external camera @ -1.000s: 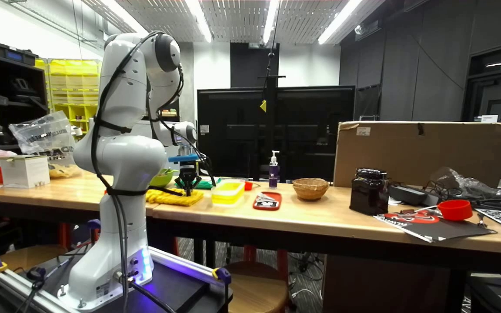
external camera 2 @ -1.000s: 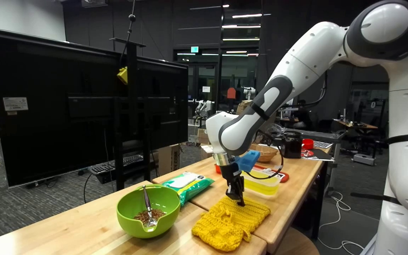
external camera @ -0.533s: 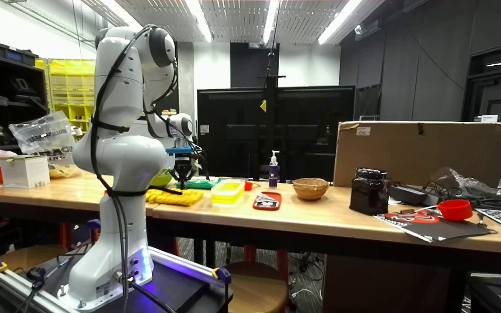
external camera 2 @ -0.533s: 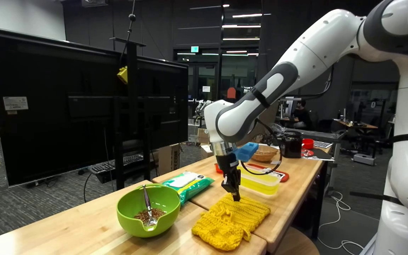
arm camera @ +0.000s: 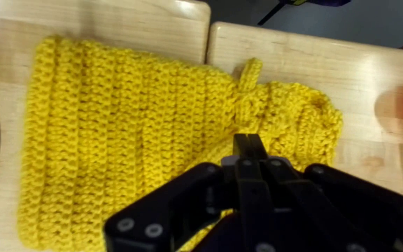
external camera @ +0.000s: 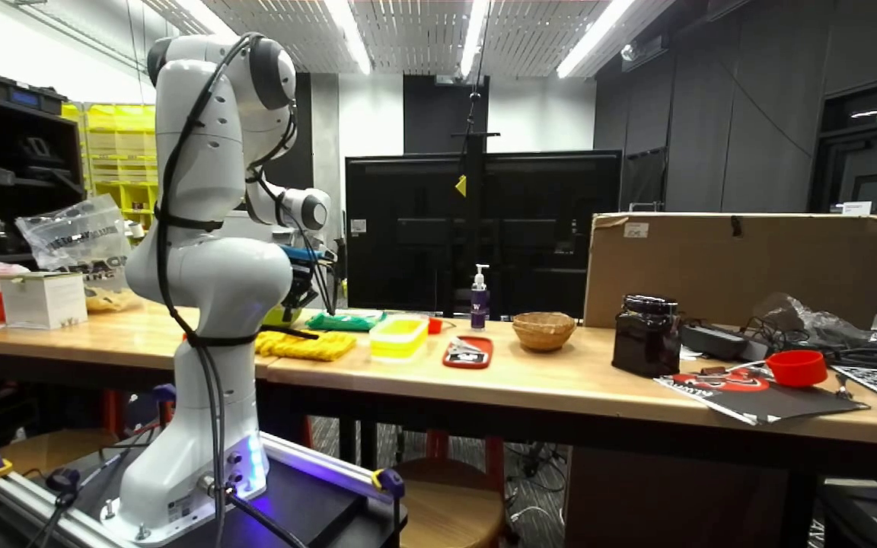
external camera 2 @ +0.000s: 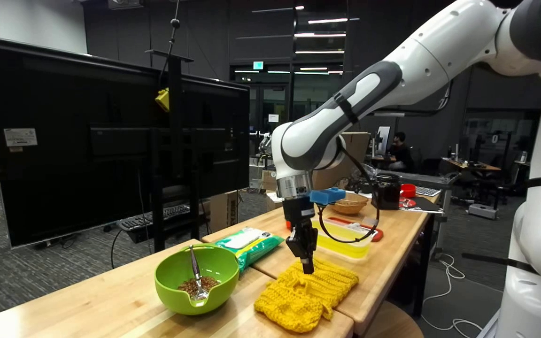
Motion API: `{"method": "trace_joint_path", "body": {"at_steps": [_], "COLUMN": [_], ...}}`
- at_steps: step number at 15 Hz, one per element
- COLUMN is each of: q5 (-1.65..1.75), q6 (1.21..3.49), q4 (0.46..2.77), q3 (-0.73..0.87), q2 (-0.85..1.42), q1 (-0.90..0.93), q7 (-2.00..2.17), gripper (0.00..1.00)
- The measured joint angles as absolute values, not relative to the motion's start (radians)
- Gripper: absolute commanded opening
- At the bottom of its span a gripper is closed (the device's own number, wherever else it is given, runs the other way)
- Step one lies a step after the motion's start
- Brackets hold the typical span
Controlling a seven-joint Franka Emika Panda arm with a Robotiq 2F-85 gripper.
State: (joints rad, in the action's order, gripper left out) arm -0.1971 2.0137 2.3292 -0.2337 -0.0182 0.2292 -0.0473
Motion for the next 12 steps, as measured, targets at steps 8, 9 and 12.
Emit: {"method": "trace_joint_path", "body": {"at_steps": [8,9,12], "q5": [-0.279,-0.273,-0.238], "q6": [2.156,2.175,2.239], "q4": [2.406,2.409,2.410], "q3": [-0.279,-0.284,-0.293], "q2": [-0.002,0.007,0.051], "q1": [0.286,0.291,0.305], "q7": [-0.026,-0.021,-0.008], "gripper": [0.00,0.00,0.00]}}
